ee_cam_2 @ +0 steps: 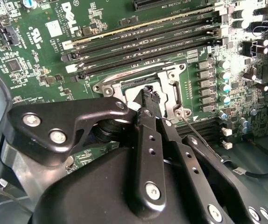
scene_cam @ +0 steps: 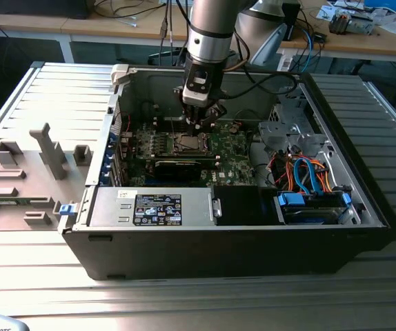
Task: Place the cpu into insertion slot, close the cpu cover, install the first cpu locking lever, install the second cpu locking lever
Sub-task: 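Install the first cpu locking lever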
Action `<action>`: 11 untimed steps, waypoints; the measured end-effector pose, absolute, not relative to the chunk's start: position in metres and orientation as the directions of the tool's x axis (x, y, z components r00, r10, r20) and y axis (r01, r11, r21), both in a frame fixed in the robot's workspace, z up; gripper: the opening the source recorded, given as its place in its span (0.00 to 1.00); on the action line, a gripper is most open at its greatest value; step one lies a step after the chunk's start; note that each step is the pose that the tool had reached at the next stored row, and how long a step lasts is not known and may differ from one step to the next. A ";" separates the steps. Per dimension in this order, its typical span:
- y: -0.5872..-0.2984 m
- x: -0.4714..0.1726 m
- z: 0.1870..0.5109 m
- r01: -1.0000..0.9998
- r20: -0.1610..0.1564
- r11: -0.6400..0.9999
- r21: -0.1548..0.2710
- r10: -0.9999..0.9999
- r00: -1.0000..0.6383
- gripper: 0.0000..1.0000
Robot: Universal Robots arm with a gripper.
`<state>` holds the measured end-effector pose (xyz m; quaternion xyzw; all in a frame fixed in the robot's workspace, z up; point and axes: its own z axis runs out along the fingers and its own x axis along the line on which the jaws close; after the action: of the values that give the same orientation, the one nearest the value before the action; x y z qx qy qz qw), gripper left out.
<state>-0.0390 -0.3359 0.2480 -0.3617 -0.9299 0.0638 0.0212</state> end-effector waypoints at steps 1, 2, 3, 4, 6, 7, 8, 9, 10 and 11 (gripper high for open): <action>-0.336 -0.039 0.248 0.666 -0.007 0.734 -0.134 0.672 -0.741 0.11; -0.336 -0.039 0.248 0.663 -0.007 0.736 -0.134 0.669 -0.744 0.11; -0.336 -0.039 0.248 0.661 -0.007 0.738 -0.134 0.667 -0.745 0.11; -0.336 -0.039 0.248 0.659 -0.007 0.740 -0.134 0.664 -0.748 0.11; -0.336 -0.039 0.248 0.654 -0.007 0.745 -0.134 0.659 -0.752 0.11; -0.336 -0.039 0.248 0.650 -0.007 0.748 -0.134 0.655 -0.756 0.11; -0.336 -0.039 0.248 0.648 -0.007 0.750 -0.134 0.653 -0.758 0.11; -0.336 -0.039 0.248 0.645 -0.007 0.752 -0.134 0.650 -0.759 0.11; -0.336 -0.039 0.248 0.641 -0.007 0.756 -0.134 0.646 -0.763 0.11; -0.336 -0.039 0.248 0.639 -0.007 0.758 -0.134 0.644 -0.765 0.11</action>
<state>-0.0390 -0.3359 0.2480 -0.3420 -0.9373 0.0643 0.0198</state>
